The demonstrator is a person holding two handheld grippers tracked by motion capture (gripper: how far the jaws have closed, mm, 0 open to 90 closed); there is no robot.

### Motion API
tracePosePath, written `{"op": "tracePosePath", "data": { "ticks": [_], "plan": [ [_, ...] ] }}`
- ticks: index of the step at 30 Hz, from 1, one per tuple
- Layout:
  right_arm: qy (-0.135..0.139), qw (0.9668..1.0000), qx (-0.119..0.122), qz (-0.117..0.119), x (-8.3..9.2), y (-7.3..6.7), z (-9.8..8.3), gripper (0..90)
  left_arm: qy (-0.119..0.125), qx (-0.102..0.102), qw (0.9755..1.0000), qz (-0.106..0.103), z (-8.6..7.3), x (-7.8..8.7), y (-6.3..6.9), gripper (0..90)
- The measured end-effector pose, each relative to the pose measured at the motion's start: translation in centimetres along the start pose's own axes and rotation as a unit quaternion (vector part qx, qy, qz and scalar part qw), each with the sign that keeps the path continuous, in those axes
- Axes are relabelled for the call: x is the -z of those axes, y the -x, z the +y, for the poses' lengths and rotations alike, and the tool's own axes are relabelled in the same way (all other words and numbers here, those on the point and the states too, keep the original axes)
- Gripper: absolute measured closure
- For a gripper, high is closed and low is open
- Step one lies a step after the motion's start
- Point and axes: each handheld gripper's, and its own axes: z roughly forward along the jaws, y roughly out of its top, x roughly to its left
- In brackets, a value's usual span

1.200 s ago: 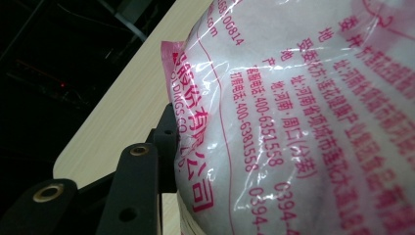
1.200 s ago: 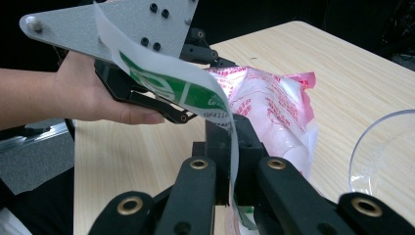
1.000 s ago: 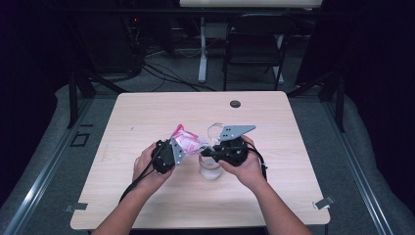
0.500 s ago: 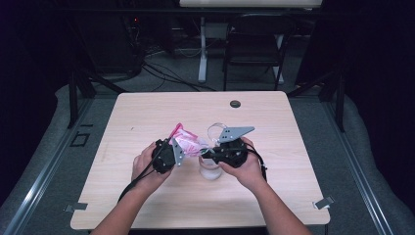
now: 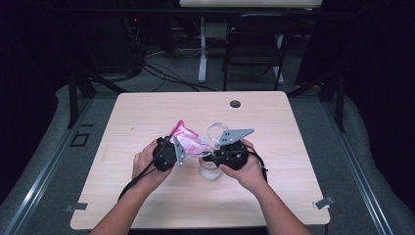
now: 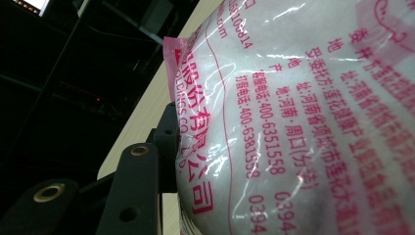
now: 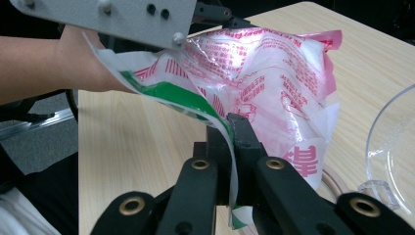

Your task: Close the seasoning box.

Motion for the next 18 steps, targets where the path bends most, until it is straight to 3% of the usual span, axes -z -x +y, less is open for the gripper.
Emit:
{"op": "tracePosePath", "data": {
  "ticks": [2,3,8,9,13,18],
  "plan": [
    [-0.003,1.0,0.002,0.001,0.01,-0.02,-0.04,89.4,-0.004,-0.009,0.9999,0.002,0.08,0.03,-0.07,58.5],
    [-0.002,1.0,0.001,0.002,0.0,-0.03,-0.06,89.4,0.004,0.0,1.0,0.002,0.09,-0.1,0.06,58.6],
    [-0.002,1.0,-0.002,0.004,-0.02,0.0,-0.15,89.4,0.002,-0.006,1.0,0.003,0.18,-0.08,0.0,58.6],
    [-0.002,1.0,-0.002,0.005,-0.02,-0.01,-0.15,89.5,0.009,0.003,0.9999,0.004,0.16,-0.18,0.12,58.6],
    [-0.004,1.0,-0.002,0.007,0.01,0.04,-0.14,89.5,-0.002,-0.012,0.9999,0.003,0.27,-0.05,-0.07,58.6],
    [-0.004,1.0,-0.004,0.008,0.1,0.14,-0.13,89.5,0.0,-0.016,0.9999,0.006,0.43,-0.02,-0.1,58.6]
  ]
}}
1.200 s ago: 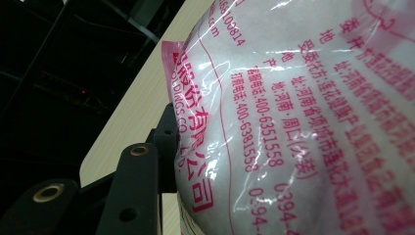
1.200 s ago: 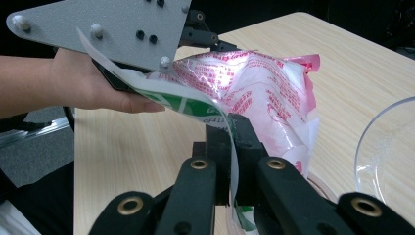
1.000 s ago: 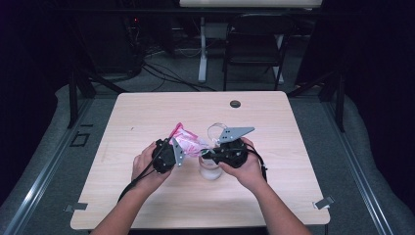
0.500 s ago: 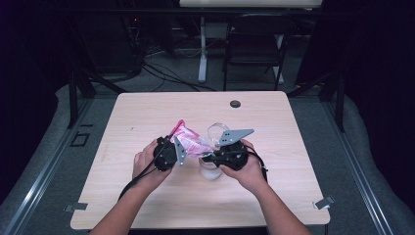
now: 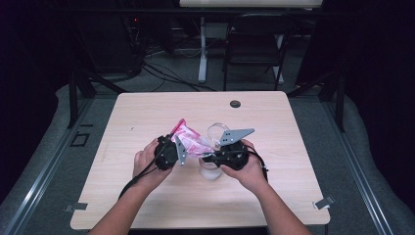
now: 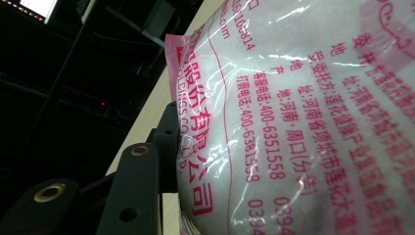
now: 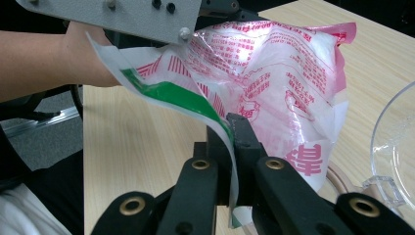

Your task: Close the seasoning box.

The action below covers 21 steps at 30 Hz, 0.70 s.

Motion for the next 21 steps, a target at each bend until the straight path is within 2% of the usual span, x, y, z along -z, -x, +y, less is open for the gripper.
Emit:
{"op": "tracePosePath", "data": {
  "ticks": [5,13,21],
  "plan": [
    [-0.002,1.0,-0.001,0.001,0.04,0.09,-0.02,89.4,-0.002,-0.009,0.9999,0.004,0.09,0.01,0.1,58.6],
    [-0.002,1.0,-0.002,0.002,0.01,0.12,-0.07,89.4,-0.002,-0.033,0.9991,0.028,0.33,0.34,-0.01,58.7],
    [-0.007,0.9999,-0.006,0.006,-0.03,0.28,-0.19,89.5,-0.001,-0.047,0.9981,0.039,0.46,0.38,0.1,58.9]
  ]
}}
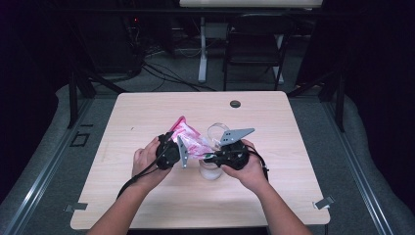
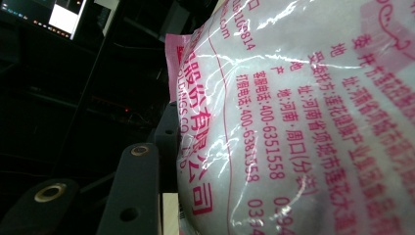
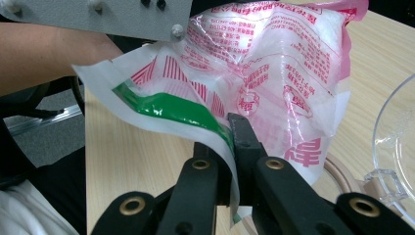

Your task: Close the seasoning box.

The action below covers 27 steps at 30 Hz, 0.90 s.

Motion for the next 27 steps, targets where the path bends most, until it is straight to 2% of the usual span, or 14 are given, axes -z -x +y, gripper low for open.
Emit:
{"op": "tracePosePath", "data": {
  "ticks": [13,22,27],
  "plan": [
    [-0.002,1.0,-0.007,0.004,-0.03,0.28,-0.16,89.5,-0.002,-0.023,0.9995,0.02,0.25,0.17,0.1,59.0],
    [0.005,0.9999,-0.016,0.0,0.09,0.41,-0.19,89.6,-0.003,-0.037,0.9988,0.031,0.57,0.44,0.0,59.2],
    [0.005,0.9999,-0.012,-0.006,0.14,0.43,-0.18,89.6,-0.005,-0.042,0.9985,0.034,0.63,0.5,0.01,59.3]
  ]
}}
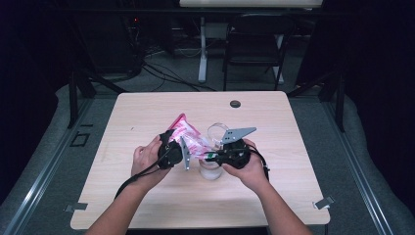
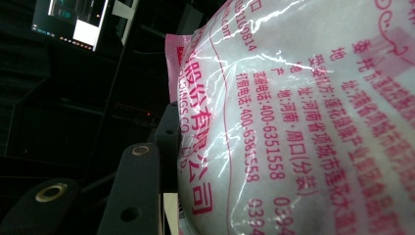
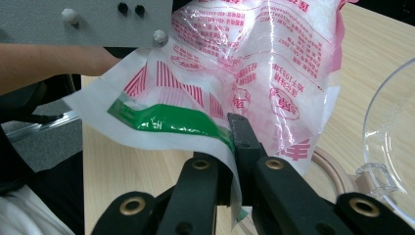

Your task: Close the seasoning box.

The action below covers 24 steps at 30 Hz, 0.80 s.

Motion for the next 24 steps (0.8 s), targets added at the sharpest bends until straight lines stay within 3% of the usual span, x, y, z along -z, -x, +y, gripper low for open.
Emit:
{"op": "tracePosePath", "data": {
  "ticks": [24],
  "plan": [
    [-0.006,0.9998,0.011,-0.017,-0.08,-0.12,0.02,89.5,0.0,-0.021,0.9997,0.012,0.16,0.16,0.02,59.6]
  ]
}}
